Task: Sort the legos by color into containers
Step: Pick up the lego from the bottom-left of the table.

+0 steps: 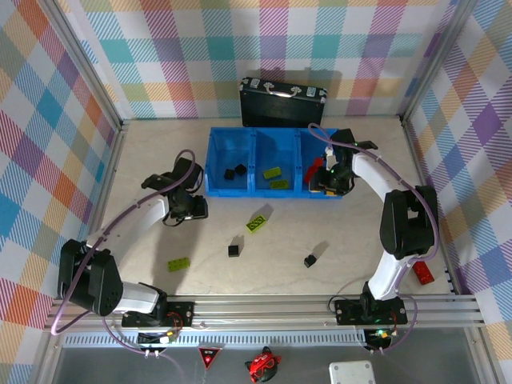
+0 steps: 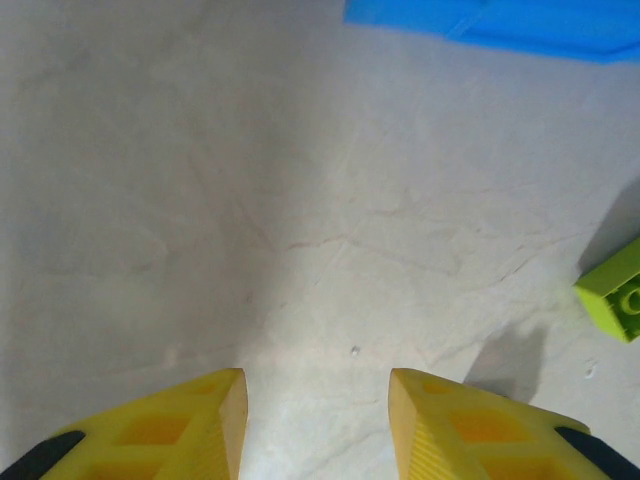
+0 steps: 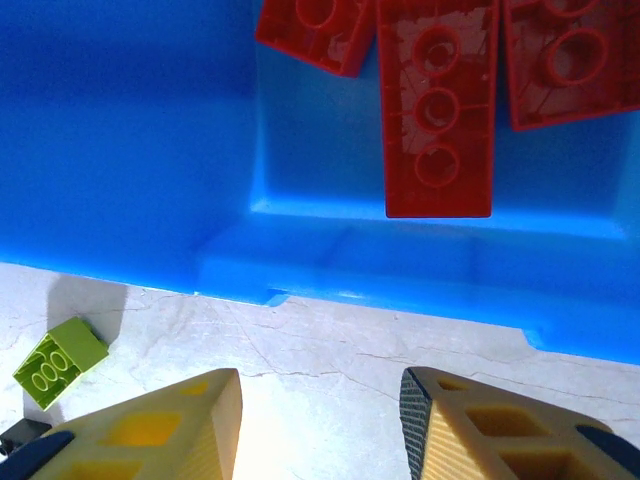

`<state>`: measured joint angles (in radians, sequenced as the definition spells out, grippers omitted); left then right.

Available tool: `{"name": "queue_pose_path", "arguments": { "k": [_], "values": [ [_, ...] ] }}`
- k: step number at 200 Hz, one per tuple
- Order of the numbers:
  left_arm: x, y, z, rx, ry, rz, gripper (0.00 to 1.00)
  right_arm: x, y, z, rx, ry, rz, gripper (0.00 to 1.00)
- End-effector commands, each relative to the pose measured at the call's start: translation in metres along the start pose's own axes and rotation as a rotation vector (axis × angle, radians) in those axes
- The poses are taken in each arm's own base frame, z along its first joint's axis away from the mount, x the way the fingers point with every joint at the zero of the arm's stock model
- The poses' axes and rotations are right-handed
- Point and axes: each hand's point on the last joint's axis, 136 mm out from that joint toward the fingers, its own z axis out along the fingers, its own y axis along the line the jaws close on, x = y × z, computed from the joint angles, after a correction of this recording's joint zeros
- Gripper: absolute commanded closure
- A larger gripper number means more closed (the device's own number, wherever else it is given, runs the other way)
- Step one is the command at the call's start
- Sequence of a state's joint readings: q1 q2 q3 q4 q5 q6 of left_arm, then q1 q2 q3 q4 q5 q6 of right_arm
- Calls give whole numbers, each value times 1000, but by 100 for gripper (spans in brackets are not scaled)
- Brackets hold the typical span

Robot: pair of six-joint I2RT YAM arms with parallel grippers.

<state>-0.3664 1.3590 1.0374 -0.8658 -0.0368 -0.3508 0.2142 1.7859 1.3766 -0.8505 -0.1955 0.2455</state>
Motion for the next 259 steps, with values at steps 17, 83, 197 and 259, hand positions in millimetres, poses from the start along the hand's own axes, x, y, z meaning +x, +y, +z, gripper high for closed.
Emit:
{"name": "queue_pose_path", "arguments": {
  "k": [17,83,197,259],
  "values": [
    [38,31,0,-87,17,-137,56,1,9,-5,-48,-20,-46,53],
    [78,62,10,-187,22,-335,39,4,17,-5,-103,-21,-58,53],
    [115,77,44,-157,-1,-468,0,8,28,-6,-175,-30,-68,53],
    [115,67,62,-141,66,-397,7,10,27,-5,-176,-27,-69,52]
  ]
}}
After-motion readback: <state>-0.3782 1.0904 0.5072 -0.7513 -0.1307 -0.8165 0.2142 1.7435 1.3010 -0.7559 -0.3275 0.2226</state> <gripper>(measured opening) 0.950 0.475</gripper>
